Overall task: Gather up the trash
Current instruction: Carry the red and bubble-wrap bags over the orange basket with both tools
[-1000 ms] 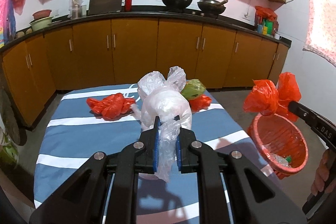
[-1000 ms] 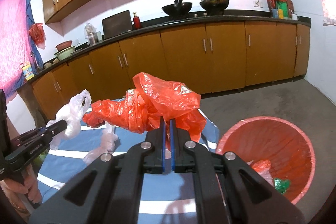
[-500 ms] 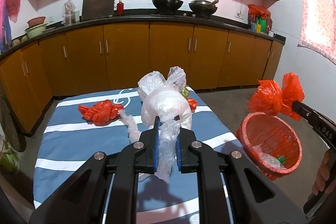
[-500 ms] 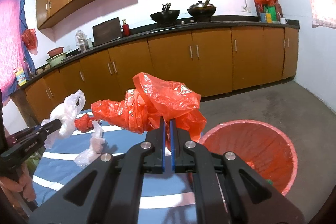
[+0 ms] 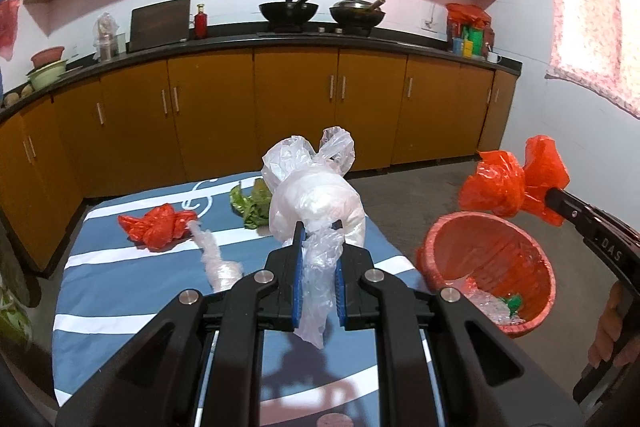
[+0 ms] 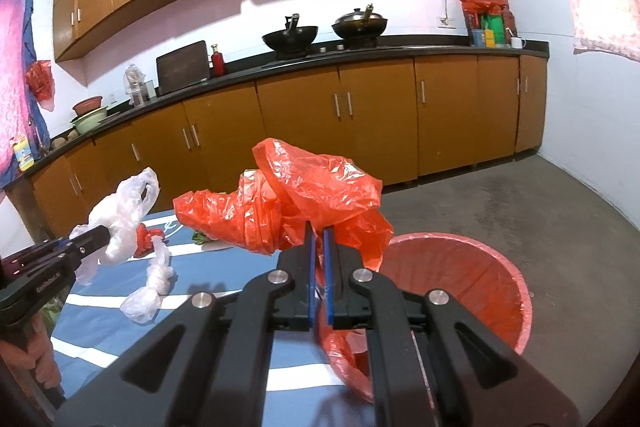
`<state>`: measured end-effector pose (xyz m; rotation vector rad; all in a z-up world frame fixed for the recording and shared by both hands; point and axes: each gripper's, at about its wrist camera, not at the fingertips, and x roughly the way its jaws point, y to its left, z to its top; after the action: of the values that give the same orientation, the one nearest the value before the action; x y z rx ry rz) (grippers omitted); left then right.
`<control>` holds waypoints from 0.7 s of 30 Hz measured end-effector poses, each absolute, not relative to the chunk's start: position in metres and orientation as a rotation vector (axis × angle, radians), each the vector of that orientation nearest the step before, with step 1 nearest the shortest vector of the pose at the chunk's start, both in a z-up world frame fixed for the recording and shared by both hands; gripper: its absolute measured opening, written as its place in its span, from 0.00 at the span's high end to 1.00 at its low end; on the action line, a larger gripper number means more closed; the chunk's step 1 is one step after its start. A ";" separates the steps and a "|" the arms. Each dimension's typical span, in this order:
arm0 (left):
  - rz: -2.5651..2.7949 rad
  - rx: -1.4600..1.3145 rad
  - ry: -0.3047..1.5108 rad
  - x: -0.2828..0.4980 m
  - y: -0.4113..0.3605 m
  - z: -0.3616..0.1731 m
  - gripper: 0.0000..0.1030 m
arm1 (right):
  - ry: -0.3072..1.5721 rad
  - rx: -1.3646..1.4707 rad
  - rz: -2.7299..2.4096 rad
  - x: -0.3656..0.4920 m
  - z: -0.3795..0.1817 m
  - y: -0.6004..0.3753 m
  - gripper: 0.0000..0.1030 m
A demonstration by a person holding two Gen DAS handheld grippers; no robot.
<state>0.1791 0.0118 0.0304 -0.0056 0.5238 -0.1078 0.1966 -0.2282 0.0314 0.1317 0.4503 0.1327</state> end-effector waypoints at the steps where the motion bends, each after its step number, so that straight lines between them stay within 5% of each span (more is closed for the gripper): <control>1: -0.111 -0.003 0.524 0.179 0.010 0.031 0.88 | 0.450 0.132 0.129 0.196 0.031 -0.229 0.95; 21: -0.296 0.065 0.552 0.188 -0.081 0.020 0.88 | 0.474 0.168 -0.011 0.189 0.018 -0.298 0.95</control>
<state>0.1882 -0.0811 0.0202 0.0651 0.5518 -0.2959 0.1894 -0.2981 0.0181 0.1684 0.4745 -0.0114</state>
